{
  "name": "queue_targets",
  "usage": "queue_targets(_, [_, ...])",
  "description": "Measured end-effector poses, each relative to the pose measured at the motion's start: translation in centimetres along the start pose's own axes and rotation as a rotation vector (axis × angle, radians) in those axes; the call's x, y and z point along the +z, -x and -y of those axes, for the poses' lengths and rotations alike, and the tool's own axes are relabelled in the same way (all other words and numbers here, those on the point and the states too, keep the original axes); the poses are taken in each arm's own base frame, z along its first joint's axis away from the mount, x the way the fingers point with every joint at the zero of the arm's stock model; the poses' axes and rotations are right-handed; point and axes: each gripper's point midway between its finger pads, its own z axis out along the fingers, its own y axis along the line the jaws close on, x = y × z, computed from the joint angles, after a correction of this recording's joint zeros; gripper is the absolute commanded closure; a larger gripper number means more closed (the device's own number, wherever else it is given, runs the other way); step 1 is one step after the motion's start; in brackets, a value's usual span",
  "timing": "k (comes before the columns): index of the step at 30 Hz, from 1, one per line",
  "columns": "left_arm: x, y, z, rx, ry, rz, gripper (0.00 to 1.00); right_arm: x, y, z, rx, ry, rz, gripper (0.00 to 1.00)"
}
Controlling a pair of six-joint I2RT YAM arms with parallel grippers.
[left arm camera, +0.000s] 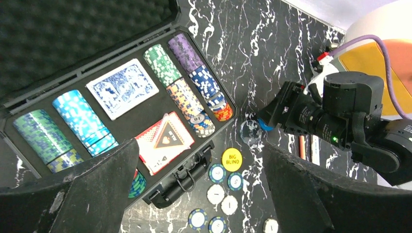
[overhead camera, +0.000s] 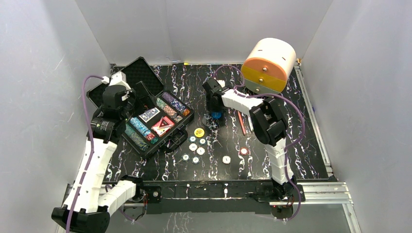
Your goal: Pack up texas hold em set
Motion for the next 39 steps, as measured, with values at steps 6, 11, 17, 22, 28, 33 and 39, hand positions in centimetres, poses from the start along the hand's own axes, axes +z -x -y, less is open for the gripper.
queue_targets(6, [0.7, -2.4, 0.1, -0.038, -0.026, -0.076, 0.02, -0.3, -0.6, 0.7, -0.017, -0.02, -0.012, 0.34])
queue_targets(11, [1.0, -3.3, 0.6, -0.064, -0.052, -0.113, 0.02, -0.5, -1.0, 0.8, -0.031, -0.016, -0.024, 0.48])
queue_targets(17, [1.6, -4.7, 2.3, -0.085, -0.15, -0.183, 0.02, -2.1, -2.7, 2.2, -0.039, 0.022, 0.006, 0.49])
queue_targets(22, [2.9, -7.2, 4.0, -0.175, -0.225, -0.31, 0.07, -8.6, -0.3, -0.4, -0.064, 0.236, 0.161, 0.49])
queue_targets(28, [3.7, -9.2, 6.3, -0.301, -0.332, -0.43, 0.15, -16.4, 0.0, -6.6, -0.212, 0.547, 0.32, 0.48])
queue_targets(33, [4.8, -10.4, 5.5, -0.341, -0.268, -0.474, 0.16, -18.9, -0.9, -10.0, -0.302, 0.68, 0.359, 0.48])
queue_targets(39, [4.0, -6.3, -0.8, -0.262, 0.079, -0.207, 0.14, -17.6, -2.6, -14.4, -0.354, 0.665, 0.316, 0.48])
